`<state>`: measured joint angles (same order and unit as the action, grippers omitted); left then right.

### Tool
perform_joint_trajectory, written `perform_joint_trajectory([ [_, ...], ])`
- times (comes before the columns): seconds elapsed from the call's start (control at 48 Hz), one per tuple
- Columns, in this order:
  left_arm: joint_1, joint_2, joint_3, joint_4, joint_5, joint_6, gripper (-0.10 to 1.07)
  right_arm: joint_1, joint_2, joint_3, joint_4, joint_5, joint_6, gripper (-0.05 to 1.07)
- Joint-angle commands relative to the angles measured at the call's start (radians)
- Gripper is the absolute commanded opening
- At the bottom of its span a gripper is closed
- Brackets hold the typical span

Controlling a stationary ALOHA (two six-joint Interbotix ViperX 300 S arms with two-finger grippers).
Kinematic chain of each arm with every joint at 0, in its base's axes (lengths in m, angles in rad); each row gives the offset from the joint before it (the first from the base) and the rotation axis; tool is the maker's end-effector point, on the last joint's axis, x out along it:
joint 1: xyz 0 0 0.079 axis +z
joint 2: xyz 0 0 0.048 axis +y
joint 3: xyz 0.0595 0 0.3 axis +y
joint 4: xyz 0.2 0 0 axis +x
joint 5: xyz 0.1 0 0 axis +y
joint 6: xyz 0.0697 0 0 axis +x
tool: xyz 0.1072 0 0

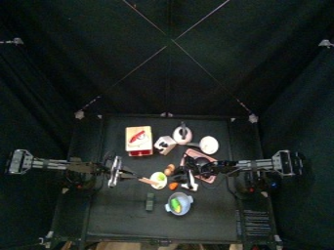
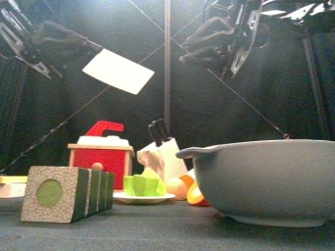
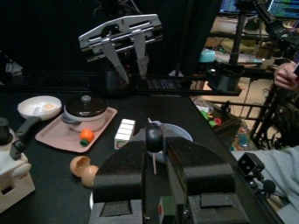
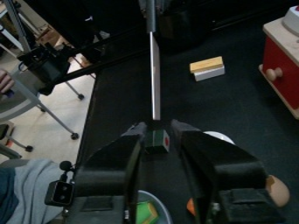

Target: Grab cleaver with other hand

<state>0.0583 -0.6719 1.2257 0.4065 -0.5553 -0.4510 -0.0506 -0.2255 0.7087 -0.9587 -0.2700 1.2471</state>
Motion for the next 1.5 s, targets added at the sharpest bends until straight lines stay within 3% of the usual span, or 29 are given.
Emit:
perform_joint_trajectory([
  [0.0,0.002,0.017,-0.043,-0.005,-0.011,0.003,0.47,0.009,0.017,-0.043,0.000,-0.006,0.000,0.87],
  [0.271,0.009,0.025,-0.058,-0.015,-0.011,0.035,0.47,0.011,0.110,-0.092,-0.002,-0.002,0.003,0.87],
  [0.438,0.008,0.025,-0.063,-0.094,-0.011,0.129,0.47,0.018,0.163,-0.126,-0.002,0.002,0.003,0.87],
  [0.646,0.002,0.026,-0.063,-0.175,-0.011,0.206,0.47,0.018,0.195,-0.150,-0.002,0.098,0.003,0.85],
  [1.229,-0.017,0.077,-0.063,-0.189,-0.011,0.206,0.47,0.018,0.196,-0.163,-0.014,0.118,0.003,0.56],
  [1.479,-0.025,0.077,-0.060,-0.189,-0.011,0.206,0.47,0.020,0.198,-0.163,-0.014,0.138,0.003,0.52],
])
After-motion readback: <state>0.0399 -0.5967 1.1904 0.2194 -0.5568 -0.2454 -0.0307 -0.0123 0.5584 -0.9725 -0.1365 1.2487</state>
